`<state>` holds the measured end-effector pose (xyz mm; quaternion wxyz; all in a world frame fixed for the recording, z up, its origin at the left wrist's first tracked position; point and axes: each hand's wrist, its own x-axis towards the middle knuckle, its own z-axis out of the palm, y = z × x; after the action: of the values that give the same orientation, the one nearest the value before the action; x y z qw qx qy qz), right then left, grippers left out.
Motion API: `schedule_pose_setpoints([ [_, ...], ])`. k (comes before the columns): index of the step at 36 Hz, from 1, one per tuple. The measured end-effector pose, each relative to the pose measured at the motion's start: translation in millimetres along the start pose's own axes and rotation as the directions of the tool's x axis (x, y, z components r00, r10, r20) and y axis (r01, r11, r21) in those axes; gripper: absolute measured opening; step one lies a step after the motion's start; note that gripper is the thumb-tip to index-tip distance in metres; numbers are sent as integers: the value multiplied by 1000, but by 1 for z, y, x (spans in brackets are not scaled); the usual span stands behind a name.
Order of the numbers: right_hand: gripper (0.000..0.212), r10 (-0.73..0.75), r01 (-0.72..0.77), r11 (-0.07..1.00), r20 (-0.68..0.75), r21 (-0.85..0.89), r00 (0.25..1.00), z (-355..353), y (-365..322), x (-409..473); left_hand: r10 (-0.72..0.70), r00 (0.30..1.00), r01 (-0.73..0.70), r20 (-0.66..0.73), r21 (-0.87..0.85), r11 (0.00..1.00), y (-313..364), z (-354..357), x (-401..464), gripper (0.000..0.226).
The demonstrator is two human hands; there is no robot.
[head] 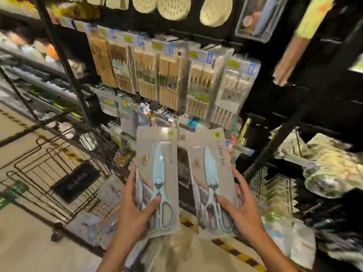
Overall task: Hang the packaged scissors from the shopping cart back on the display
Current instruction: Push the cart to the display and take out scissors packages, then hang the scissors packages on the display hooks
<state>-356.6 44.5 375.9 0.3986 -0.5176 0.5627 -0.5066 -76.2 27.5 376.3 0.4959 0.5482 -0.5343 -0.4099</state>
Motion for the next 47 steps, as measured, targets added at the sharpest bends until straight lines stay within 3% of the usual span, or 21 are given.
schedule_pose_setpoints([
  [7, 80, -55, 52, 998, -228, -16, 972, -126, -6, -71, 133, 973, -134, 190, -5, 991, 38, 120, -37, 100],
  [18, 79, -33, 34, 999, -486, -6, 873, -303, 1, -178, 226, 867, -228, 445, -51, 972, 115, 290, -127, 95],
  [28, 79, -96, 86, 995, -602, -45, 793, -398, -10, -200, 328, 806, -351, 492, -50, 935, 171, 380, -155, 98],
  [47, 80, -215, 186, 975, -715, -121, 666, -500, -30, -119, 477, 698, -411, 535, -247, 878, 226, 507, -79, 98],
])
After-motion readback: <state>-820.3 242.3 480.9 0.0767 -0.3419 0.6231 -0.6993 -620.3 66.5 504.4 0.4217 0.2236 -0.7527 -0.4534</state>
